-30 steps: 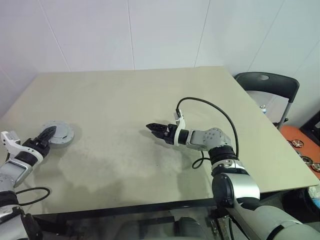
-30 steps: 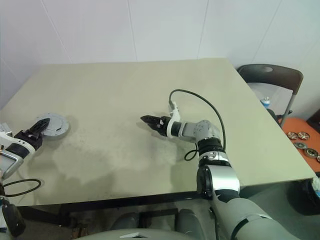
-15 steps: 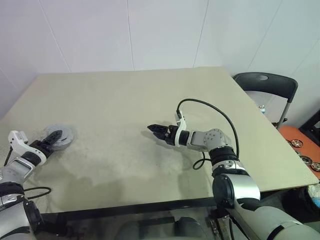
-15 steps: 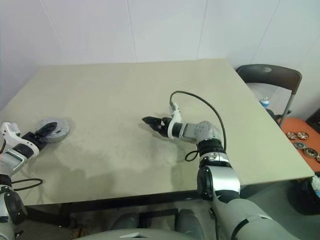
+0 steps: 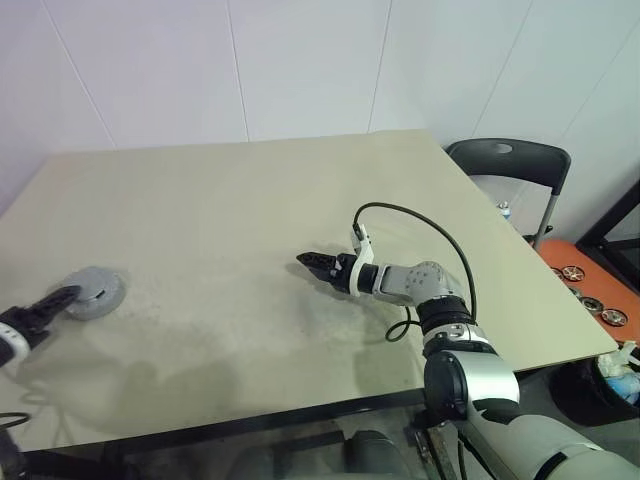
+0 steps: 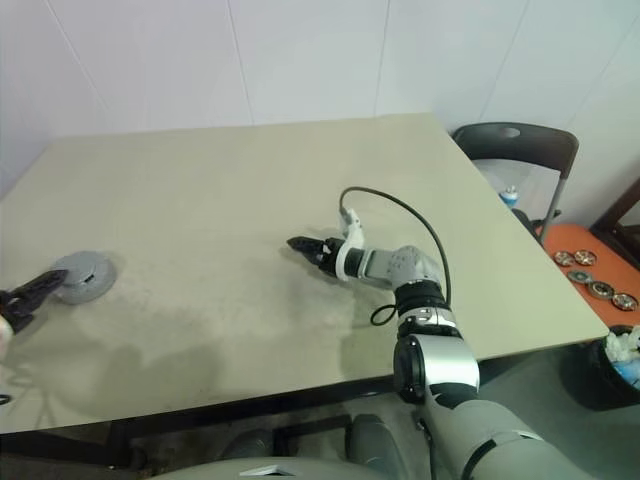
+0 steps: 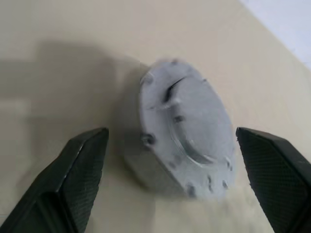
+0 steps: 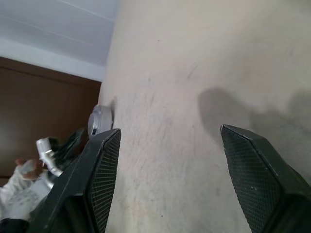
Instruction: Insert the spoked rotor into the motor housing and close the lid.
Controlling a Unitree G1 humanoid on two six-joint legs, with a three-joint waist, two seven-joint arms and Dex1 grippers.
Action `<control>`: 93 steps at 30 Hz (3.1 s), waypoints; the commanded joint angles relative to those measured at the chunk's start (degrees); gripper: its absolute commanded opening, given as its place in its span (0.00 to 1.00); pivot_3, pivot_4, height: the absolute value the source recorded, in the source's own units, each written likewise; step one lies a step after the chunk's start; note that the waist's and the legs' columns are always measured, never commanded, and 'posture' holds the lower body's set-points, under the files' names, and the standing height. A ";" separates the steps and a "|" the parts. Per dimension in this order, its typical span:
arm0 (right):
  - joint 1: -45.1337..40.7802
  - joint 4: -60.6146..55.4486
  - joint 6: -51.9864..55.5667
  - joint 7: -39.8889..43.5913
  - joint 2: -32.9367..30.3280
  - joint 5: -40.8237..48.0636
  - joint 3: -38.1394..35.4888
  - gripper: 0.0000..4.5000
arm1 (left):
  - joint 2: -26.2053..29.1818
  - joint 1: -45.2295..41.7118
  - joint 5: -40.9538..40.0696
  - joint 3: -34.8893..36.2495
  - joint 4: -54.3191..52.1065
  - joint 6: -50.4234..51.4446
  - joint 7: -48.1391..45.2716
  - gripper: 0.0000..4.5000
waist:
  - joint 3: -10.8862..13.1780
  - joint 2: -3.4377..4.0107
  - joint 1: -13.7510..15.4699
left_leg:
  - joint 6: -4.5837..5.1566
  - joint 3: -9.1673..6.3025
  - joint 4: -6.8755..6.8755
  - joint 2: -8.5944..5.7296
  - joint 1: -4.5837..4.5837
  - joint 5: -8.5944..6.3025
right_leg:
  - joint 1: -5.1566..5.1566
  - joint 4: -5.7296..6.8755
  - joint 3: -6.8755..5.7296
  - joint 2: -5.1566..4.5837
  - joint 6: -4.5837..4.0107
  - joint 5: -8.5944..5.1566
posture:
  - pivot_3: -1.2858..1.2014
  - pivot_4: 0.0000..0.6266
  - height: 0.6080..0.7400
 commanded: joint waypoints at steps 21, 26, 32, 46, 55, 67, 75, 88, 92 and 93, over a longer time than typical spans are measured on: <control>-5.58 -20.65 10.28 23.45 -9.65 4.70 12.02 0.76 | 0.36 -10.96 7.45 -24.94 -34.47 0.46 -23.87 0.99 | -0.11 -0.13 1.63 | 0.16 0.11 0.07 -0.02 -0.04 0.09 | -0.02 0.03 -0.03 0.03 -0.01 0.02 | 0.52 0.00 1.00; -4.22 -25.82 4.42 32.73 -15.33 1.49 20.48 0.76 | -3.71 -14.56 6.61 -30.58 -44.95 3.51 -25.64 0.99 | -0.08 -0.10 2.07 | 0.19 0.12 0.19 -0.02 -0.04 0.10 | 0.06 0.04 -0.06 0.12 0.01 0.02 | 0.52 0.00 1.00; -2.02 -29.45 -4.85 37.66 -17.14 -2.46 26.58 0.76 | -6.96 -15.22 7.92 -32.39 -49.91 0.76 -25.51 0.99 | -0.10 -0.13 1.81 | 0.28 0.11 0.52 -0.03 0.09 0.08 | 0.41 0.02 -0.10 0.42 0.18 0.09 | 0.52 0.00 1.00; -3.51 -28.77 -11.09 40.36 -18.28 -5.58 27.80 0.76 | -8.73 -16.33 6.20 -30.34 -50.73 1.50 -23.15 0.99 | -0.10 -0.14 2.08 | 0.28 0.03 0.77 0.11 0.23 0.09 | 0.63 0.05 -0.08 0.73 0.25 0.12 | 0.52 0.00 1.00; -2.89 -30.01 -14.31 41.82 -18.62 -7.21 29.15 0.76 | -8.86 -15.49 5.43 -29.12 -51.88 0.50 -22.96 0.99 | -0.10 -0.14 2.23 | 0.28 0.00 0.91 0.12 0.22 0.09 | 0.67 0.12 -0.07 0.78 0.25 0.13 | 0.52 0.00 1.00; -2.92 -28.30 -15.60 42.86 -18.56 -8.56 29.29 0.76 | -8.20 -11.56 4.71 -27.05 -54.33 0.00 -22.48 0.99 | -0.10 -0.14 2.99 | 0.28 -0.01 0.99 0.15 0.22 0.08 | 0.69 0.15 -0.05 0.82 0.25 0.13 | 0.52 0.00 1.00; -2.78 -28.28 -15.57 43.40 -18.51 -8.81 29.31 0.76 | -8.17 -11.07 4.48 -26.35 -54.69 0.74 -21.98 0.99 | -0.10 -0.13 3.36 | 0.28 -0.03 1.03 0.14 0.22 0.08 | 0.73 0.14 -0.04 0.86 0.25 0.13 | 0.52 0.00 1.00; -1.89 -28.84 -15.58 42.17 -18.32 -8.71 28.75 0.76 | -8.35 -8.28 2.36 -24.96 -57.33 2.82 -19.60 0.99 | -0.10 -0.13 3.36 | 0.28 -0.04 1.04 0.16 0.22 0.08 | 0.73 0.16 -0.03 0.88 0.25 0.13 | 0.52 0.00 1.00; -2.36 -28.31 -15.77 42.34 -18.51 -8.75 28.61 0.76 | -8.11 -8.53 2.22 -25.03 -57.32 2.89 -19.70 0.99 | -0.10 -0.13 3.36 | 0.28 -0.04 1.05 0.15 0.22 0.08 | 0.74 0.15 -0.03 0.88 0.25 0.13 | 0.52 0.00 1.00; -2.49 -28.09 -15.87 42.27 -18.51 -8.82 28.54 0.76 | -8.07 -8.70 2.24 -25.09 -57.19 2.83 -19.72 0.99 | -0.10 -0.14 3.35 | 0.28 -0.04 1.05 0.15 0.22 0.08 | 0.74 0.15 -0.03 0.88 0.25 0.13 | 0.52 0.00 1.00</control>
